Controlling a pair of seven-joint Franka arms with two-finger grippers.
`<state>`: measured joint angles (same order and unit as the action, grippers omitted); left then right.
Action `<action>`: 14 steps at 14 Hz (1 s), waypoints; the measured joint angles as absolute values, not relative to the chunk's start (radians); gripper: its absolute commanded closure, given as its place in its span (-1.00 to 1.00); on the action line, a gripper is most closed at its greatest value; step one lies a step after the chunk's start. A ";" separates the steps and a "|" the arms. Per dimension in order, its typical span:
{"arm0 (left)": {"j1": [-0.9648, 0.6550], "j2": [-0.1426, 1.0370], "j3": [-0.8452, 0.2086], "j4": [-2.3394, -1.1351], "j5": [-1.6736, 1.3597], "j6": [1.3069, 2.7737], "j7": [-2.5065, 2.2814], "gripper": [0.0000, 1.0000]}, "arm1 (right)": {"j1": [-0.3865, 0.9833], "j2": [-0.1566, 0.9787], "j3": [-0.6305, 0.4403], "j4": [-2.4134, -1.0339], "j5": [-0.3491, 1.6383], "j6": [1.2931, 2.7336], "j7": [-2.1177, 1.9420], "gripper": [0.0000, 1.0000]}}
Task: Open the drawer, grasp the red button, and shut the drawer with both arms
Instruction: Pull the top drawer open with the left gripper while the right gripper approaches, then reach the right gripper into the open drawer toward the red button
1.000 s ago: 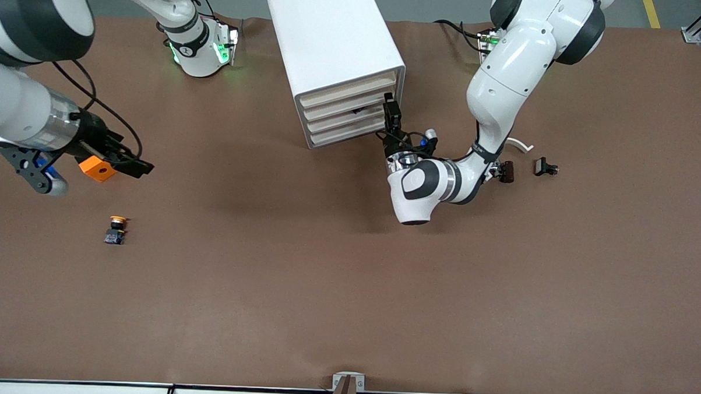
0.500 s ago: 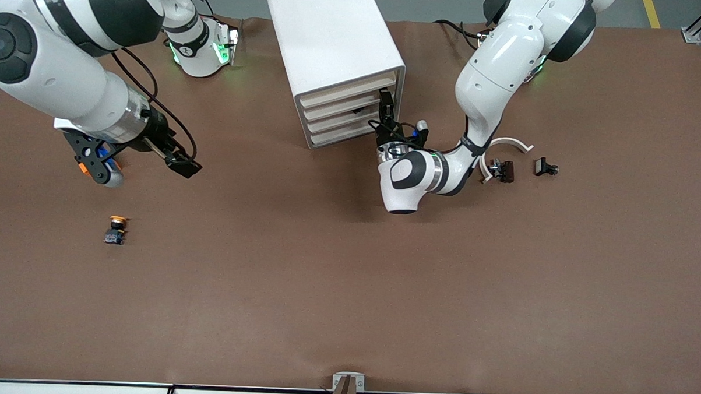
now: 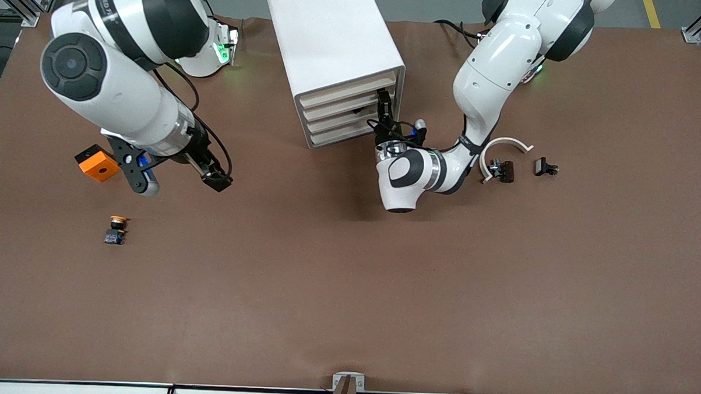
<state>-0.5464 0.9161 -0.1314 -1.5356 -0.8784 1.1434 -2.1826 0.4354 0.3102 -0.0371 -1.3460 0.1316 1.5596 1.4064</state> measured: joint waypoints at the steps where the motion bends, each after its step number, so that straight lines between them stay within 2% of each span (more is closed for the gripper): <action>1: -0.545 0.916 -0.130 -1.536 -0.878 1.143 -2.183 0.88 | 0.446 0.324 -0.037 -1.331 0.132 1.561 1.431 -1.00; 8: -0.488 0.914 -0.124 -1.521 -0.878 1.144 -2.183 0.87 | 0.527 0.418 -0.038 -1.235 0.131 1.584 1.578 -1.00; 14: -0.398 0.914 -0.121 -1.497 -0.891 1.164 -2.183 0.86 | 0.527 0.426 -0.051 -1.222 0.131 1.577 1.580 -1.00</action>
<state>-0.3979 0.9142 -0.1211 -1.4972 -0.8911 1.1640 -2.1831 0.5268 0.4259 -0.0514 -1.2220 0.1306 1.5767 1.5803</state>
